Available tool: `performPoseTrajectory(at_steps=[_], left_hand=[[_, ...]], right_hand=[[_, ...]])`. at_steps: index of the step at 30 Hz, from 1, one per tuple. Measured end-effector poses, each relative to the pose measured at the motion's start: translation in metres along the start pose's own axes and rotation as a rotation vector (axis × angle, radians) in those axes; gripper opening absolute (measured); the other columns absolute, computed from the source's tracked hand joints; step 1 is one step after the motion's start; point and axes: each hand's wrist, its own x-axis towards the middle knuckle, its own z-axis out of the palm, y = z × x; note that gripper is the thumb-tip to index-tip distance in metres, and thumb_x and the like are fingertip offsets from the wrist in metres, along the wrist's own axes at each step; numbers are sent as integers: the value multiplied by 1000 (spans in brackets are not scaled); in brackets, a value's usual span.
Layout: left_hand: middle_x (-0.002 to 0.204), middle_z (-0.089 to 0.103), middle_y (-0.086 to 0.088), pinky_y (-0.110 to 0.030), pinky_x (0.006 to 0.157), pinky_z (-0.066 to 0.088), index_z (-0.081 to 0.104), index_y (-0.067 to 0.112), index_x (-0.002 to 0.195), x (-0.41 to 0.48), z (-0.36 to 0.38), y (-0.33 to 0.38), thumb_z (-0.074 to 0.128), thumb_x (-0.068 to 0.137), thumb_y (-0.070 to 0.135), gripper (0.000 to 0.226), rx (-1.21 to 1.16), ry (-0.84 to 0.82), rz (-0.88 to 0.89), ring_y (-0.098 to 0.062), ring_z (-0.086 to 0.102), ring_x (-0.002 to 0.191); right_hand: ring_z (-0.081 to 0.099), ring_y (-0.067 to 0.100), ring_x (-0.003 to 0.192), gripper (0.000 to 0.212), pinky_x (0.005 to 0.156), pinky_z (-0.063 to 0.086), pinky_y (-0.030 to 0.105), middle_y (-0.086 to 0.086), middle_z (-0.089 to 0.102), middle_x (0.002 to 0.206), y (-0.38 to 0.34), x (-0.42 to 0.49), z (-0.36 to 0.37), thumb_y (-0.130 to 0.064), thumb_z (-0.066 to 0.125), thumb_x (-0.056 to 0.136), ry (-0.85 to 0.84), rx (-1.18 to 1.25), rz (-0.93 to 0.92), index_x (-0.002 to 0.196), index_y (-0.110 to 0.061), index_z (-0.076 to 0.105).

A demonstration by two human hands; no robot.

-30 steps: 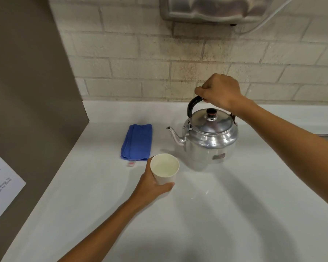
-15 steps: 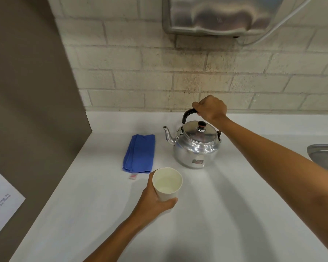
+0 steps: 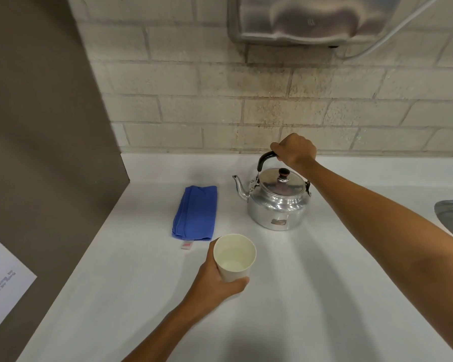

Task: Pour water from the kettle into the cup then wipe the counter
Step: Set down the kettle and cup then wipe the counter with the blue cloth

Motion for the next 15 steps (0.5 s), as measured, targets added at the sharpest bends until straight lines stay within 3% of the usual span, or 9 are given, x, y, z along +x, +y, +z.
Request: performPoseTrajectory(at_steps=[7, 10, 11, 13, 15], left_hand=[[113, 46, 27, 6, 72, 37, 37, 44, 112, 1, 0, -1, 81, 52, 39, 75, 10, -3, 1, 23, 43, 101], [112, 45, 28, 6, 70, 37, 36, 45, 111, 1, -1, 0, 84, 57, 32, 74, 12, -15, 10, 24, 42, 100], [113, 45, 28, 6, 71, 37, 36, 45, 112, 0, -2, 1, 84, 58, 31, 74, 17, -22, 12, 24, 42, 101], [117, 44, 29, 4, 75, 38, 34, 47, 115, -3, -6, 4, 83, 57, 36, 77, 37, -54, 12, 21, 42, 106], [125, 40, 34, 3, 83, 37, 27, 53, 121, -8, -18, 7, 81, 57, 40, 85, 76, -129, 25, 18, 38, 115]], right_hand=[[48, 22, 53, 37, 47, 30, 23, 19, 69, 67, 0, 4, 5, -23, 49, 79, 12, -6, -24, 75, 6, 70], [58, 29, 61, 41, 49, 34, 25, 16, 71, 71, 1, -1, 6, -26, 46, 85, 30, -21, -61, 74, 5, 69], [62, 32, 70, 42, 53, 38, 28, 16, 71, 74, 1, -5, 6, -29, 45, 89, 56, -23, -89, 75, 3, 68], [58, 35, 95, 35, 77, 41, 37, 16, 68, 92, 2, -19, 7, -33, 44, 92, 168, -46, -188, 93, -4, 64], [47, 32, 112, 32, 96, 32, 39, 14, 58, 115, 7, -44, 11, -32, 48, 91, 329, -49, -311, 113, -10, 55]])
